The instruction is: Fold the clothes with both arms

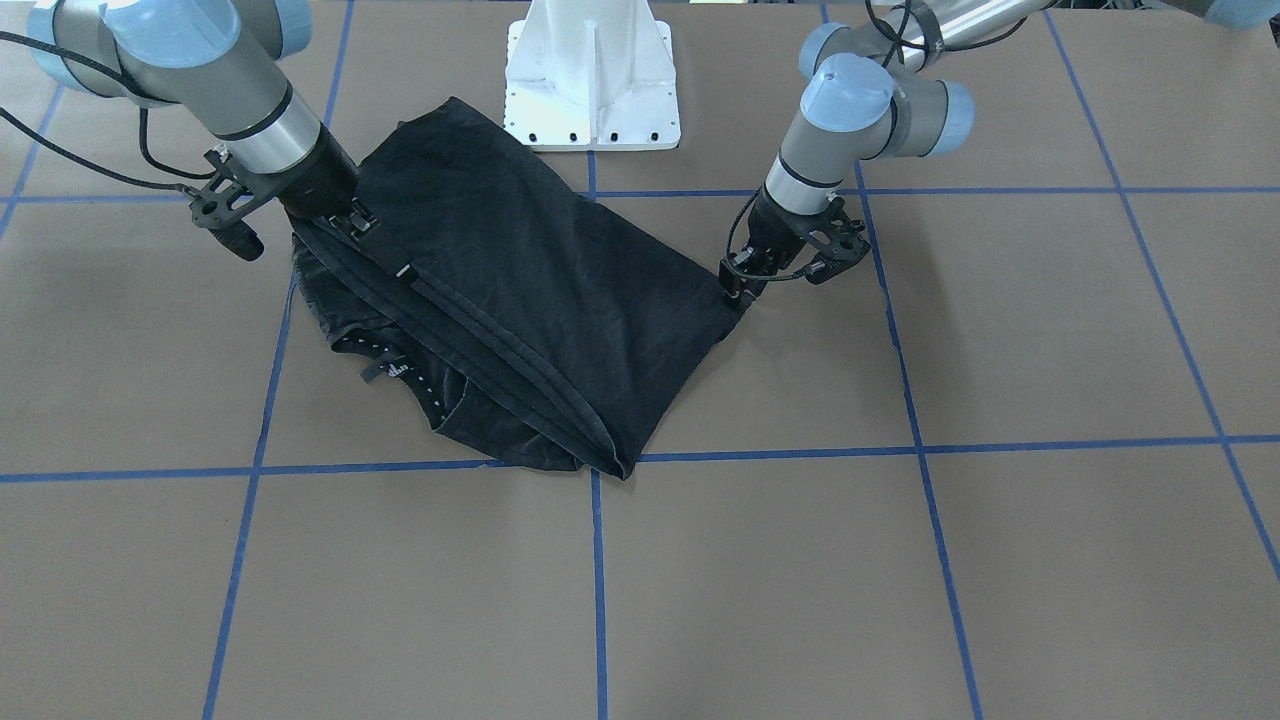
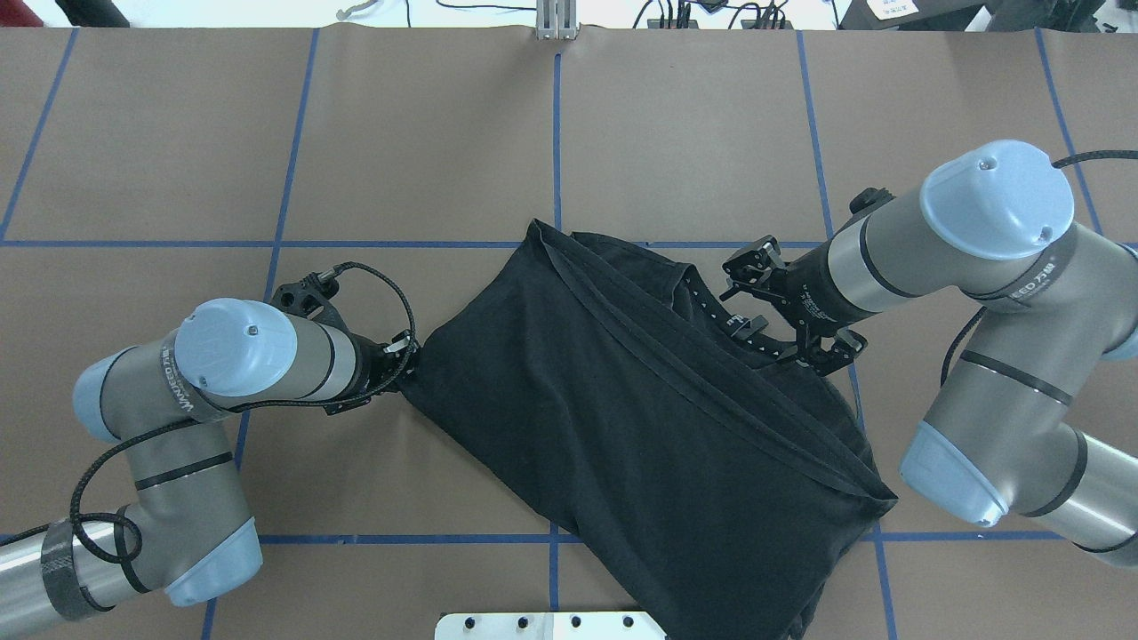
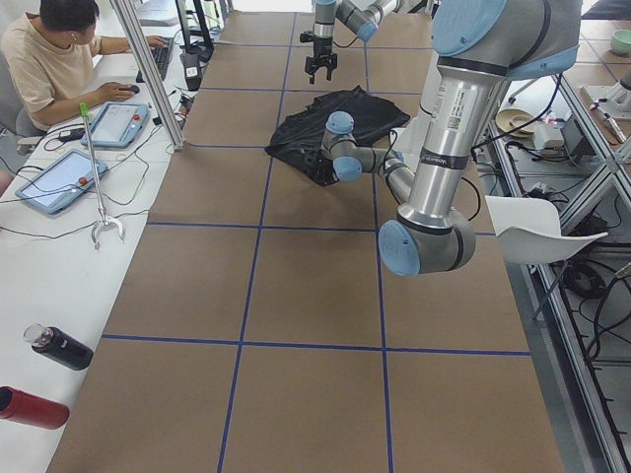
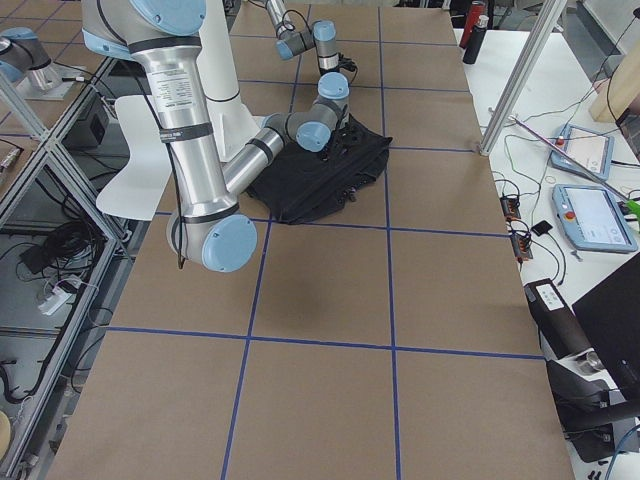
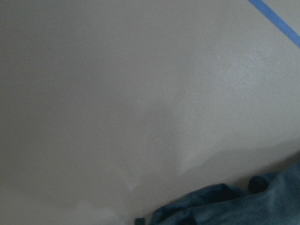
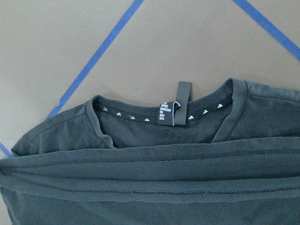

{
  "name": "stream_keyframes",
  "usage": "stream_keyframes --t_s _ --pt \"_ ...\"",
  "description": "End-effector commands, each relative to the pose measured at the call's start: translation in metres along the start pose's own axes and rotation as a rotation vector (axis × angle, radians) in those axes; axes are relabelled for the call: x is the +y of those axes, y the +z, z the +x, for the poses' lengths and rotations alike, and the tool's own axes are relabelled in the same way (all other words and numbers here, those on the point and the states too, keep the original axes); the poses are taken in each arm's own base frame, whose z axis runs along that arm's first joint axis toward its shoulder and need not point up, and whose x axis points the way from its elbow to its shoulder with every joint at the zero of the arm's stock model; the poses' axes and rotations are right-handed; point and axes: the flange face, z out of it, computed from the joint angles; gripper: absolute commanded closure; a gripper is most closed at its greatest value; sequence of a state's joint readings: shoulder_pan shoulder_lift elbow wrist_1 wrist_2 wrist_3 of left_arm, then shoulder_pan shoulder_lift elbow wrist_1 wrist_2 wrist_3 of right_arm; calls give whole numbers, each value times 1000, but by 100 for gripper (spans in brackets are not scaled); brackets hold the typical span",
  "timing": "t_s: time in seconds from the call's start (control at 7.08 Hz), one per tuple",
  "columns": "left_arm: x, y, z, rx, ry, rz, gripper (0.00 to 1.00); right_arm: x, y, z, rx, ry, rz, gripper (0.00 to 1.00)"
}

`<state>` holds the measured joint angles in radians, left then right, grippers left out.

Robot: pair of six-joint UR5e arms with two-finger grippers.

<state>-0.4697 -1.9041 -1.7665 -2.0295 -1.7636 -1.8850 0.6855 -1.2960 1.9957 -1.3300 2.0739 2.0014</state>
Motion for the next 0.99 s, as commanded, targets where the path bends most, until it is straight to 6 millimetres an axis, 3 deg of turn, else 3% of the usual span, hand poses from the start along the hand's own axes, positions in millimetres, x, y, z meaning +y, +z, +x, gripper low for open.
stream_keyframes --t_s 0.0,0.14,0.42,0.56,0.71,0.85 --pt "-14 -9 5 17 -8 24 100 -1 1 0 1 1 1 0" --pt "-35 -22 20 46 28 52 100 0 0 -1 -1 -2 0 0" --pt "-98 -49 82 118 89 143 100 -1 -5 -3 -11 1 2 0" --pt "-123 -39 116 118 105 177 100 -3 -7 -4 -15 3 5 0" --pt "-166 -33 138 147 149 223 100 -9 -12 -7 -25 10 15 0" --pt "-201 -15 145 151 202 255 100 -13 -14 -8 -29 16 21 0"
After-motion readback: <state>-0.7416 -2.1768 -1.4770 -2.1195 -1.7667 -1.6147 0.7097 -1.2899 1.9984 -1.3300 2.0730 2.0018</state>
